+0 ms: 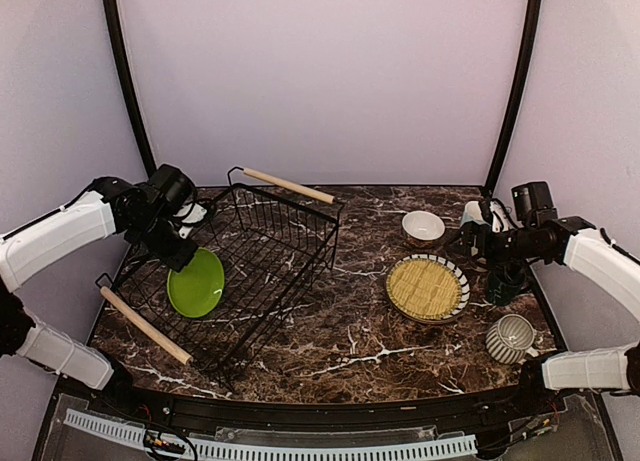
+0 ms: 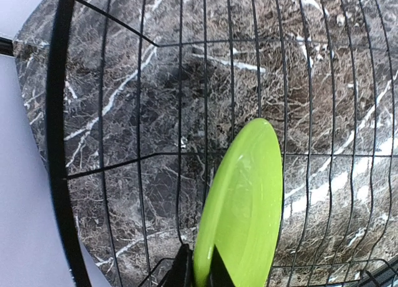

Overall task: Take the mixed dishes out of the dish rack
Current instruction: Grab the plate from the dish rack, then pass from the left arm to the right

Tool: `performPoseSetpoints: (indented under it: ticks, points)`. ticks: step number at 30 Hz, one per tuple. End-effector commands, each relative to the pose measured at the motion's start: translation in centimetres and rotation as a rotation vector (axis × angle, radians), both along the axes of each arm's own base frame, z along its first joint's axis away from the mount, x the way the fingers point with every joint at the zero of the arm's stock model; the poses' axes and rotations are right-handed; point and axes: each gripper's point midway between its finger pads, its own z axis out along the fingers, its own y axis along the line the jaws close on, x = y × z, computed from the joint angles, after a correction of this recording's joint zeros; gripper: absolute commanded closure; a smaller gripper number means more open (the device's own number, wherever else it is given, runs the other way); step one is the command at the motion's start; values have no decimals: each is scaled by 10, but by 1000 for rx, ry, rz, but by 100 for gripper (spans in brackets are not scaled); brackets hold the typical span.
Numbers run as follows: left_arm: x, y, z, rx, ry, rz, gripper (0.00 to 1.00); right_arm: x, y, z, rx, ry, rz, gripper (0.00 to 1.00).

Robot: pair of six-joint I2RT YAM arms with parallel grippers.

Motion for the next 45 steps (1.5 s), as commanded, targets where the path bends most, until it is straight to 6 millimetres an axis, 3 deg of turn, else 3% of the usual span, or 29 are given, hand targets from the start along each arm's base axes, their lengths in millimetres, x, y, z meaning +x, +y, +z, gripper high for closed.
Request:
performPoseSetpoints:
  ticks: [1,6,10,18,22,33,42,45]
  points:
    - [6,-7,43,-107,-134,23,99,2,2,11,4,-42,5,1]
    - [7,-11,66,-179,-218,24,99,4,-3,9,-6,-38,-26,1]
    - [7,-25,93,-320,-318,-6,99,8,-12,14,-3,-44,-108,1]
    - [-14,-67,152,-721,-463,-131,99,2,17,42,148,-144,37,1]
    - [-25,-90,168,-893,-453,-212,99,-5,38,57,261,-179,134,1]
    - [-31,-144,169,-1232,-265,-306,99,-18,80,71,327,-198,282,1]
    - [-37,-200,146,-1202,-171,-366,99,-42,147,94,401,-248,491,1]
    - [-34,-209,140,-1161,-154,-362,99,-53,166,107,457,-291,560,3]
